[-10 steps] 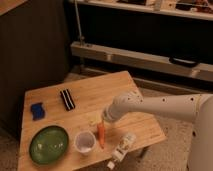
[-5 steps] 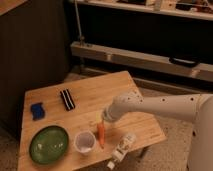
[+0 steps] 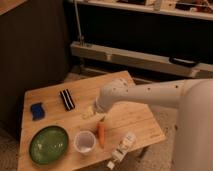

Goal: Place the eraser in the ceramic cup

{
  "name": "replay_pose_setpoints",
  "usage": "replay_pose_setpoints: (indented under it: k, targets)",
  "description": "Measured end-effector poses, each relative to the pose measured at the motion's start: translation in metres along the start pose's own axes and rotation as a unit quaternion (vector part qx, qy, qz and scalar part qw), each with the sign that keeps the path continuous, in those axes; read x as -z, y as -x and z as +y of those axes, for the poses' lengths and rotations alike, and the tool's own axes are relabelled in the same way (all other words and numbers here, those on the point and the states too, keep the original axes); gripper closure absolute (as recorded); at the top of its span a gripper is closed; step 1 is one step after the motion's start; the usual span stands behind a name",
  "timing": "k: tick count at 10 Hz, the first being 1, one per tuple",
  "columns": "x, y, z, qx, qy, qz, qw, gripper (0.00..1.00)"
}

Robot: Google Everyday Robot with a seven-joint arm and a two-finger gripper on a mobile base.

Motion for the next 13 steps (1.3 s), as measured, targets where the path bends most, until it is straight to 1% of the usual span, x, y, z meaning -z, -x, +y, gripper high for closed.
replay_pose_setpoints:
  k: [1, 2, 3, 4, 5, 6, 7, 9, 10, 12, 13]
  targets:
    - [-0.003, 0.023, 0.012, 0.016, -0.006, 0.0, 0.9999, 0.2]
    - [-0.004, 0.038, 0.02, 0.026, -0.008, -0.001, 0.9996, 0.2]
    - [-0.012, 0.065, 0.037, 0.049, -0.014, -0.001, 0.9987, 0.2]
    - [-0.019, 0.085, 0.051, 0.064, -0.018, -0.002, 0.9978, 0.2]
    - [-0.025, 0.1, 0.061, 0.075, -0.024, -0.002, 0.9969, 0.2]
    - [-0.033, 0.119, 0.069, 0.087, -0.036, -0.005, 0.9956, 0.2]
    - [-0.039, 0.132, 0.071, 0.092, -0.047, -0.007, 0.9947, 0.2]
    - [-0.054, 0.147, 0.07, 0.095, -0.06, -0.007, 0.9937, 0.2]
    - [-0.071, 0.149, 0.067, 0.096, -0.069, -0.004, 0.993, 0.2]
    - [-0.095, 0.149, 0.059, 0.096, -0.081, -0.002, 0.9921, 0.2]
    - [-0.11, 0.153, 0.054, 0.094, -0.087, -0.001, 0.9918, 0.2]
